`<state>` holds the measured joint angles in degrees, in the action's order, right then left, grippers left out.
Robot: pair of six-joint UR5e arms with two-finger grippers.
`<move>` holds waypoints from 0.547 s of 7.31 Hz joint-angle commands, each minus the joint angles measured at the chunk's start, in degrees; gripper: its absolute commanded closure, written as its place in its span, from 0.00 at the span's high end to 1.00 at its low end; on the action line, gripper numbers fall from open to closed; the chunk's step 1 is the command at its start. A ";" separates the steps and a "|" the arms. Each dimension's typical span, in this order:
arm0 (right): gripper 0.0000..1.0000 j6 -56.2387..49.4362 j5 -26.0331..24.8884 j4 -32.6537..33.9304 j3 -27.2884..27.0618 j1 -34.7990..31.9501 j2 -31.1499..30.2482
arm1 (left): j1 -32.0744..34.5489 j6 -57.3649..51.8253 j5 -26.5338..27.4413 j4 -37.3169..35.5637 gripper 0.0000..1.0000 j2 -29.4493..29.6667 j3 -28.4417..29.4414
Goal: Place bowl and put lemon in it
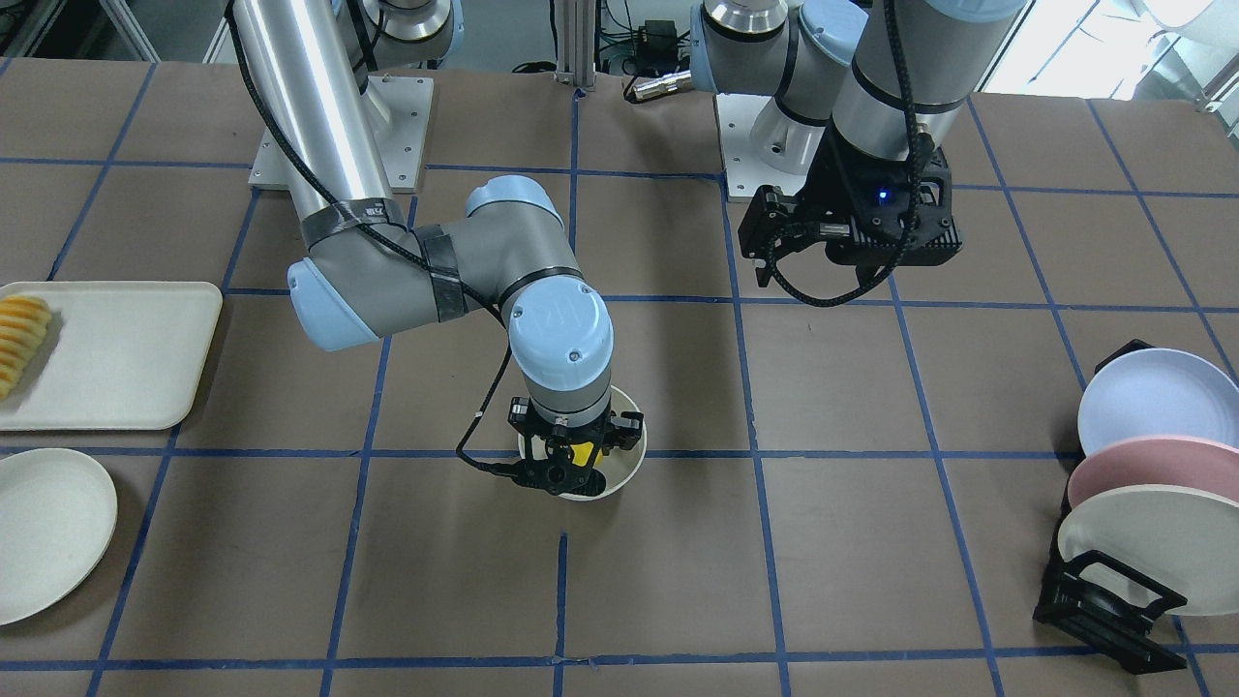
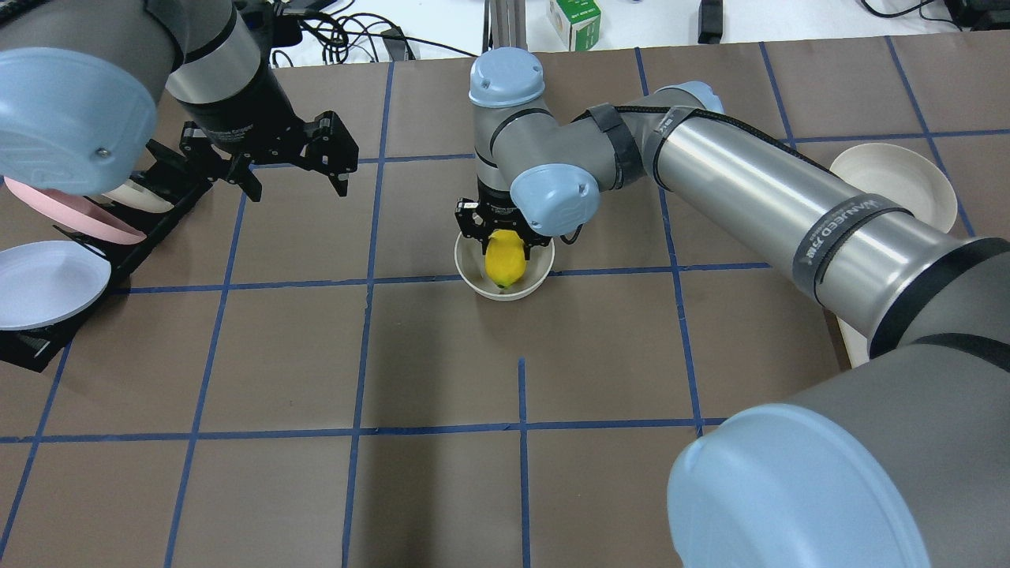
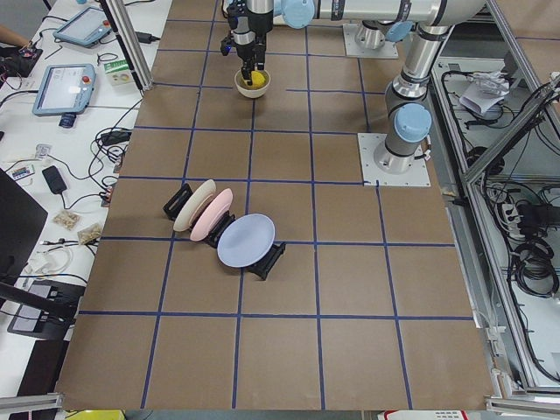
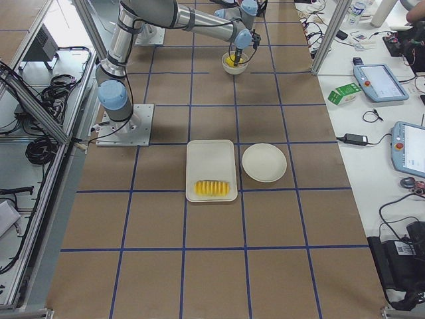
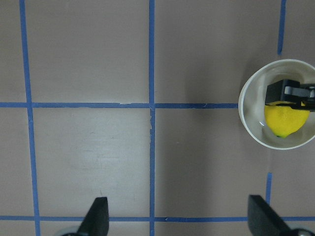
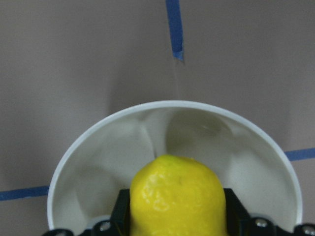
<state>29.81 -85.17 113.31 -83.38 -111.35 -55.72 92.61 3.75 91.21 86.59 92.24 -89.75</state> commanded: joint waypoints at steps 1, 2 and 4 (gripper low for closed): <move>0.75 -0.37 -0.70 0.07 -0.03 0.00 0.53 | -0.06 -0.06 1.17 0.07 1.00 -0.57 0.19; 0.90 -0.45 -0.79 -0.11 -0.03 0.08 0.27 | -0.06 -0.06 0.82 0.07 1.00 -0.48 0.11; 1.00 -0.46 -0.88 -1.07 0.50 0.61 -1.74 | -1.46 -0.15 0.64 -0.02 1.00 -0.05 0.37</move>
<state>29.37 -85.98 112.96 -82.98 -111.11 -56.07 92.02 3.63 91.97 86.60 91.86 -89.53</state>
